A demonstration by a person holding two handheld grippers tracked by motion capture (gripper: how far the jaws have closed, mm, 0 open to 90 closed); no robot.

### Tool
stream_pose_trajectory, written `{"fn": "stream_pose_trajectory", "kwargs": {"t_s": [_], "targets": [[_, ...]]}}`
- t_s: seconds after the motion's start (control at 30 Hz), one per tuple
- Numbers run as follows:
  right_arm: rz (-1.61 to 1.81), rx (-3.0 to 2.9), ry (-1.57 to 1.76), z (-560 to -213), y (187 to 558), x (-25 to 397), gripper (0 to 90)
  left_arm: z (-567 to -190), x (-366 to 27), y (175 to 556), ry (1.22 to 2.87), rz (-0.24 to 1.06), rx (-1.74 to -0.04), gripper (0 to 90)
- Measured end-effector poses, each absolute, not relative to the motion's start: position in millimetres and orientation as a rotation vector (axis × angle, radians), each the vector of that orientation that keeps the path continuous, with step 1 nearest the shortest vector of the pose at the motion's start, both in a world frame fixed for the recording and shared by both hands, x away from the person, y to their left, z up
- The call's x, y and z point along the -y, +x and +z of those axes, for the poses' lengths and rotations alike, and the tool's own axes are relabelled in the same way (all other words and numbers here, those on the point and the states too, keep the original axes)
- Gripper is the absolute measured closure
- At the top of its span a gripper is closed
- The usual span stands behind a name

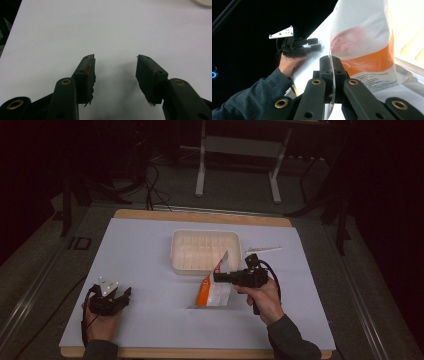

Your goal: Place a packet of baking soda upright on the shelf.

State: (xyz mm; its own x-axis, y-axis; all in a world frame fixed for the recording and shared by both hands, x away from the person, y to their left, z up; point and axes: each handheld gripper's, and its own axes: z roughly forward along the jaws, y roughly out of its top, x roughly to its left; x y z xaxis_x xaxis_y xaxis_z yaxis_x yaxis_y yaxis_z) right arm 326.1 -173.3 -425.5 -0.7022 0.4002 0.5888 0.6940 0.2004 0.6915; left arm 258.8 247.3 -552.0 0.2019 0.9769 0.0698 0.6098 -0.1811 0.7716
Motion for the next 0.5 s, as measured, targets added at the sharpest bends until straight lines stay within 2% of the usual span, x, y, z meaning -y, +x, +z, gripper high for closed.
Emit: {"fn": "stream_pose_trajectory", "kwargs": {"t_s": [0.5], "targets": [[-1.483,2.269,-0.996,-410.0,328.2,183.6,90.0,-551.7,-248.1,258.7,1.867,0.77,-1.479,49.4]]}}
